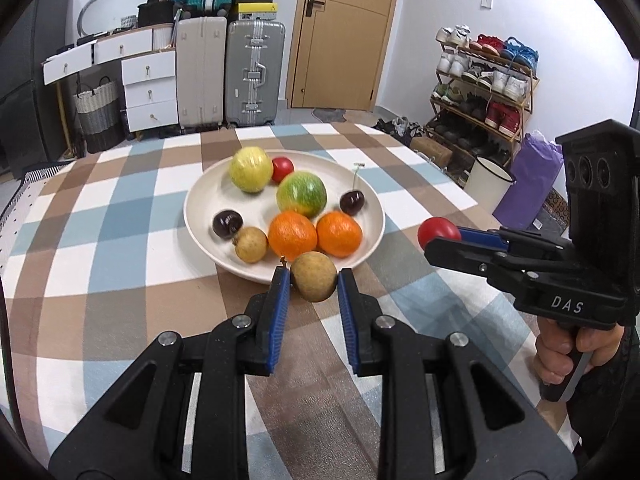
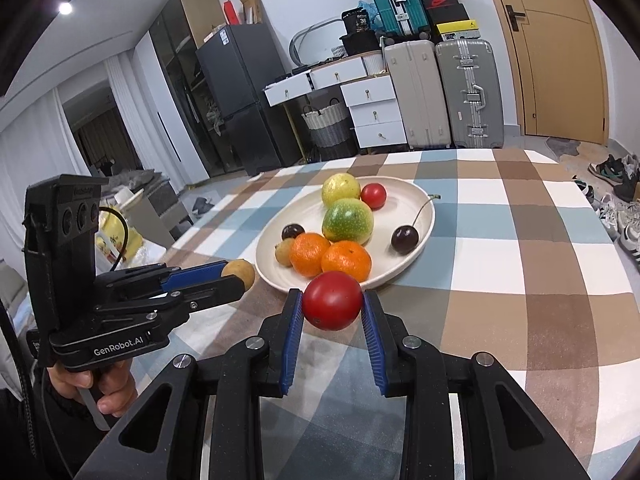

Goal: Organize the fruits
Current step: 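Carry the held tomato and brown fruit over the cream plate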

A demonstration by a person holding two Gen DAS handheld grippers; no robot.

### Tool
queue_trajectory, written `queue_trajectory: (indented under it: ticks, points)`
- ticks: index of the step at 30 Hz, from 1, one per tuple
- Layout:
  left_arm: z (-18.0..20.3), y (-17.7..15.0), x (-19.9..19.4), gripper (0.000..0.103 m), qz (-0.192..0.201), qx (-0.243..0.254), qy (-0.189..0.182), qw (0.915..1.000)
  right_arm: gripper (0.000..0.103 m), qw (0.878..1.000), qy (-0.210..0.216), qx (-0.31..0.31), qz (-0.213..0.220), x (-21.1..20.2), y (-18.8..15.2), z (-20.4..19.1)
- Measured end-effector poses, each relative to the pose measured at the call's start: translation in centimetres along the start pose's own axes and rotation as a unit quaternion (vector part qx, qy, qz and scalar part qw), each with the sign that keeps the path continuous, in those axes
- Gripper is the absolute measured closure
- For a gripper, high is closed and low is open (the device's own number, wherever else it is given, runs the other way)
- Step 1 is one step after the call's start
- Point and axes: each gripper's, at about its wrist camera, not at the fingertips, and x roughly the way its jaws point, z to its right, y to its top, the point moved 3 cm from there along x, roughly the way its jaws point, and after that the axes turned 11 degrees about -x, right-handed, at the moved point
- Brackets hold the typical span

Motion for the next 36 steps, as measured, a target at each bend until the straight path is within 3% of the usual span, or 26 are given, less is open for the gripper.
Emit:
queue_trajectory:
  ticks: [13, 25, 36]
  points:
    - [-0.9, 3.8, -0.8, 0.081, 0.033, -0.007, 0.017, 0.9993, 0.073, 0.999, -0.021, 0.004, 0.025, -0.9, 3.7, 0.9]
    - [-1.7, 7.0, 1.6, 0.081, 0.055, -0.007, 0.041, 0.9976, 0.073, 0.999, -0.03, 0.002, 0.036, 0.6, 6.7, 1.5]
    - [-2.4, 7.5, 5.5, 0.081, 0.043, -0.008, 0.045, 0.998, 0.073, 0.999, -0.035, 0.014, 0.028, 3.3, 6.1, 2.6]
